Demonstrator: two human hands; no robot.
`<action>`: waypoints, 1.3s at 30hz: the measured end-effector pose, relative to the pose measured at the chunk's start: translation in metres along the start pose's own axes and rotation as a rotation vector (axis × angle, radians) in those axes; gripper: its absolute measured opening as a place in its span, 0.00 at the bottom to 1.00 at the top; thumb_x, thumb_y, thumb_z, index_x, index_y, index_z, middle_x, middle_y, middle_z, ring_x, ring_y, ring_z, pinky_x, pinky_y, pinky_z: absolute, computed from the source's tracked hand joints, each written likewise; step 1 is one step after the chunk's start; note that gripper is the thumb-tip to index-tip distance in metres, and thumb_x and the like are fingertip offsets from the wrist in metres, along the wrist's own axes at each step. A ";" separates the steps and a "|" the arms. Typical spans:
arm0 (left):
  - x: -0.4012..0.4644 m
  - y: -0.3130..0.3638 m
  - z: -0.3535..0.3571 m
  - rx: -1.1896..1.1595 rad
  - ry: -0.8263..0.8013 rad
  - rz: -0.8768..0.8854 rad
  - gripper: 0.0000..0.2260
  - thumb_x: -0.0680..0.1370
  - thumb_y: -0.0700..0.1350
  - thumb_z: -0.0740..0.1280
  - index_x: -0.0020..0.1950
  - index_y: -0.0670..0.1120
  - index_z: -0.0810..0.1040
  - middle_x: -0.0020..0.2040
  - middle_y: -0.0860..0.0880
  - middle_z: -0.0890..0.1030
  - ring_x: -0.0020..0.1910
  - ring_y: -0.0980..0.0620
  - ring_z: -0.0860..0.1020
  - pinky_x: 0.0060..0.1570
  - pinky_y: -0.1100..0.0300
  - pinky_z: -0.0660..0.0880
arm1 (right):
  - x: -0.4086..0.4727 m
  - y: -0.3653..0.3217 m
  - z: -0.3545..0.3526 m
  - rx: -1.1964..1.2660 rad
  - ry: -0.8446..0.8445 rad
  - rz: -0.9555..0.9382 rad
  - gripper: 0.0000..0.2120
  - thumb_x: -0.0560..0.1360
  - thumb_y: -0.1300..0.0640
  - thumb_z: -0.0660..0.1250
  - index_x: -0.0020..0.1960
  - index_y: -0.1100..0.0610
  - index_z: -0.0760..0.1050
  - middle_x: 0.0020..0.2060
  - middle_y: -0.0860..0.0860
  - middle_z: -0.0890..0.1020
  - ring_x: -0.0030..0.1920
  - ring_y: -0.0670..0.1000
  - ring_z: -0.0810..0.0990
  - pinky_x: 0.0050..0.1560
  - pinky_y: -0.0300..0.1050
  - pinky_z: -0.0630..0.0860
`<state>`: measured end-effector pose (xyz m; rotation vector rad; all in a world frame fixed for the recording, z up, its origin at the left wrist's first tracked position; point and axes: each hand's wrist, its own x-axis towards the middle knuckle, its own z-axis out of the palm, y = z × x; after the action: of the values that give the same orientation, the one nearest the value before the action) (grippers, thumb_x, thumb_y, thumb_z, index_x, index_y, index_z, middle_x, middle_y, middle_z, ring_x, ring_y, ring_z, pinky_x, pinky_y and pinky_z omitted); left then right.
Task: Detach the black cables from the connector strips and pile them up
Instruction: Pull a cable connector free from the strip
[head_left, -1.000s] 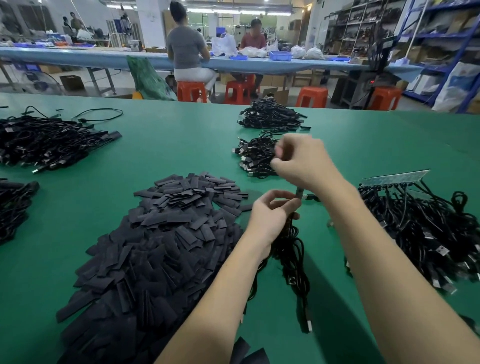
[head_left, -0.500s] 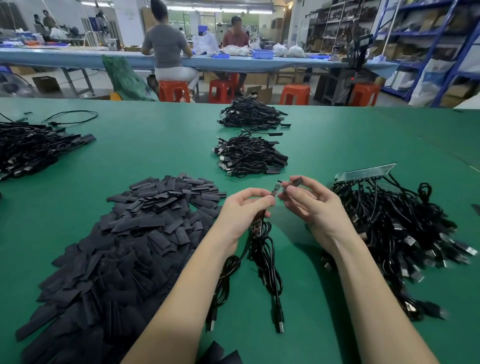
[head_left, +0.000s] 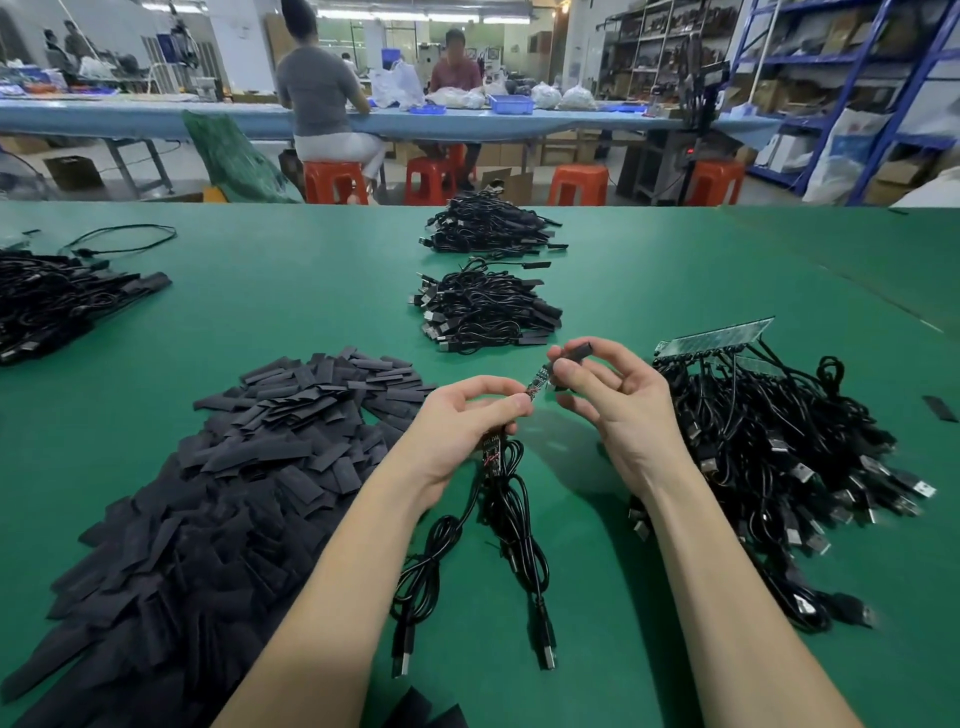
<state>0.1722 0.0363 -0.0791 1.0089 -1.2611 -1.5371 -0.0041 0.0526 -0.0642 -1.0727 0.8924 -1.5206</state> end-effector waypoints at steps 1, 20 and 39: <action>-0.001 0.000 -0.002 -0.001 -0.021 0.001 0.03 0.76 0.40 0.74 0.47 0.48 0.84 0.42 0.48 0.85 0.36 0.54 0.77 0.42 0.66 0.75 | 0.000 -0.001 -0.001 0.001 -0.019 0.015 0.08 0.67 0.57 0.77 0.45 0.50 0.84 0.50 0.55 0.87 0.44 0.48 0.85 0.43 0.40 0.80; 0.001 -0.001 -0.007 0.321 -0.002 0.300 0.05 0.74 0.41 0.77 0.46 0.50 0.85 0.43 0.50 0.87 0.45 0.53 0.85 0.49 0.65 0.79 | 0.004 0.002 -0.010 0.030 -0.087 0.240 0.08 0.61 0.58 0.80 0.40 0.55 0.86 0.44 0.59 0.87 0.40 0.48 0.85 0.43 0.36 0.80; 0.002 -0.002 -0.001 0.268 0.046 0.372 0.06 0.74 0.37 0.76 0.47 0.44 0.82 0.42 0.52 0.86 0.43 0.56 0.84 0.48 0.65 0.78 | 0.004 0.010 -0.002 0.073 -0.101 0.280 0.10 0.65 0.59 0.78 0.46 0.59 0.84 0.43 0.56 0.86 0.39 0.48 0.84 0.43 0.34 0.80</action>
<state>0.1727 0.0345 -0.0819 0.9059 -1.5507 -1.0749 -0.0032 0.0469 -0.0739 -0.9214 0.8705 -1.2466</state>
